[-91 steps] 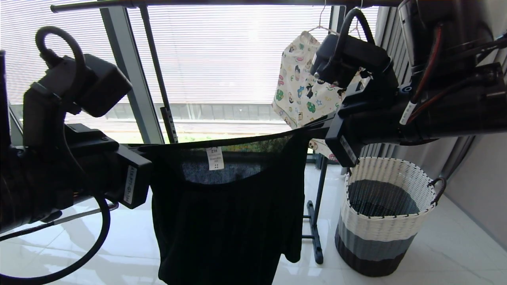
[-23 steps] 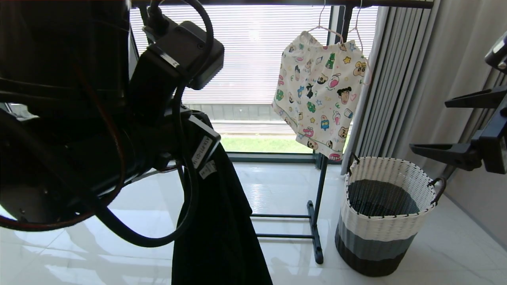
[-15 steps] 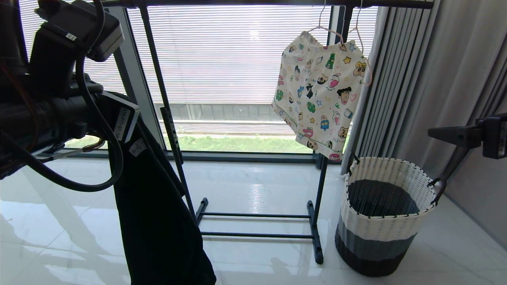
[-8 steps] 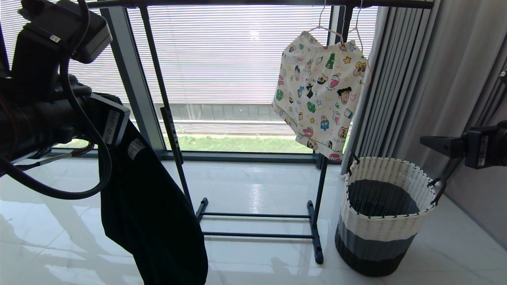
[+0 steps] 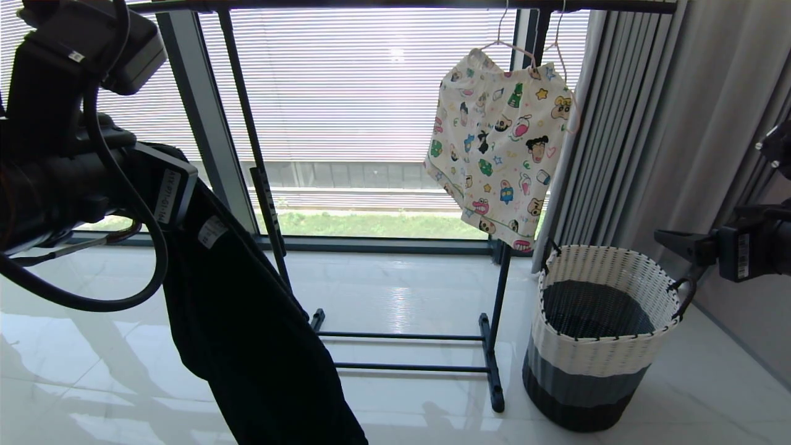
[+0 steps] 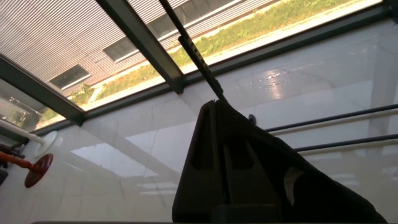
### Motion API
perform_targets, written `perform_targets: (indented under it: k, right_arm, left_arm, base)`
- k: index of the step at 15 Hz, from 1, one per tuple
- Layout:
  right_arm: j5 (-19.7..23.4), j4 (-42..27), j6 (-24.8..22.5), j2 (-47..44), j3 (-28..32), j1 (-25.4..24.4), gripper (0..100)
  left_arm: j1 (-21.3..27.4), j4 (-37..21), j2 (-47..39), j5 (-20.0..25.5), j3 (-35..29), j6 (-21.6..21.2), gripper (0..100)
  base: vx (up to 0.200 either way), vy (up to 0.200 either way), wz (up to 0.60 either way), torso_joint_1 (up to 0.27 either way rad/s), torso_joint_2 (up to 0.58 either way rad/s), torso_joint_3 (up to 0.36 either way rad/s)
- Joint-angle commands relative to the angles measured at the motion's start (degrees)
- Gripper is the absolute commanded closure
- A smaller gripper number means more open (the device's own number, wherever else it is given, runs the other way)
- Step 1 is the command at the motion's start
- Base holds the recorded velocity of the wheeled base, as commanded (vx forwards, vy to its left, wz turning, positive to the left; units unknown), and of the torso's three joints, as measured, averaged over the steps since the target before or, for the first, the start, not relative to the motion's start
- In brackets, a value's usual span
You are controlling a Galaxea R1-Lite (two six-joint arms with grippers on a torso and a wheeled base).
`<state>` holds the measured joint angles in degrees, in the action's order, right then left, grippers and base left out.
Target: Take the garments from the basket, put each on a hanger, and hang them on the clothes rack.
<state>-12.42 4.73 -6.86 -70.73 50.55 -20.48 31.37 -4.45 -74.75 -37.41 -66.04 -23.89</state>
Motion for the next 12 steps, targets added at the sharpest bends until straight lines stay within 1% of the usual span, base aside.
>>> perform_targets:
  k: [1, 2, 3, 4, 5, 6, 8, 11, 12]
  right_arm:
    - [-0.85, 1.95, 0.01, -0.02, -2.21, 0.0, 0]
    - [-0.94, 5.82, -0.52, 0.24, -4.41, 0.0, 0]
    - [-1.29, 10.3, -2.72, 0.15, -6.7, 0.0, 0]
    - [-1.38, 13.11, -4.74, 0.15, -8.37, 0.0, 0]
    - [-1.29, 14.78, -5.0, -0.11, -9.07, 0.0, 0]
    - [-1.29, 14.96, -4.91, -0.29, -8.98, 0.0, 0]
    - [-1.2, 14.96, -4.91, -1.08, -5.64, 0.09, 0]
    - [-1.2, 14.96, -4.74, -3.19, -2.57, 0.09, 0]
    - [-1.2, 14.96, -4.47, -4.07, -1.78, 0.09, 0]
  left_arm:
    - [0.01, -0.03, 0.31, -0.03, 0.12, -0.01, 100]
    - [0.01, -0.03, 0.31, -0.03, 0.12, 0.08, 100]
    - [0.01, -0.03, 0.31, -0.03, 0.12, 0.08, 100]
    - [0.01, 0.06, 0.4, -0.03, 0.29, 0.08, 100]
    - [0.01, 0.06, 0.4, -0.03, 0.29, 0.08, 100]
    - [0.01, 0.06, 0.4, -0.12, 0.29, 0.08, 100]
    - [-0.08, 0.06, 0.75, -0.03, 0.82, 0.25, 100]
    - [-0.6, 0.32, 0.92, -0.12, 1.88, 0.51, 100]
    - [-0.6, 0.32, 1.63, -0.03, 2.49, 0.43, 100]
  base:
    - [0.0, 0.0, 0.0, 0.0, 0.0, 0.0]
    - [0.0, 0.0, 0.0, 0.0, 0.0, 0.0]
    - [0.0, 0.0, 0.0, 0.0, 0.0, 0.0]
    - [0.0, 0.0, 0.0, 0.0, 0.0, 0.0]
    - [0.0, 0.0, 0.0, 0.0, 0.0, 0.0]
    - [0.0, 0.0, 0.0, 0.0, 0.0, 0.0]
    - [0.0, 0.0, 0.0, 0.013, -0.05, -0.035]
    - [0.0, 0.0, 0.0, 0.048, -0.24, -0.243]
    - [0.0, 0.0, 0.0, 0.183, -0.44, -0.295]
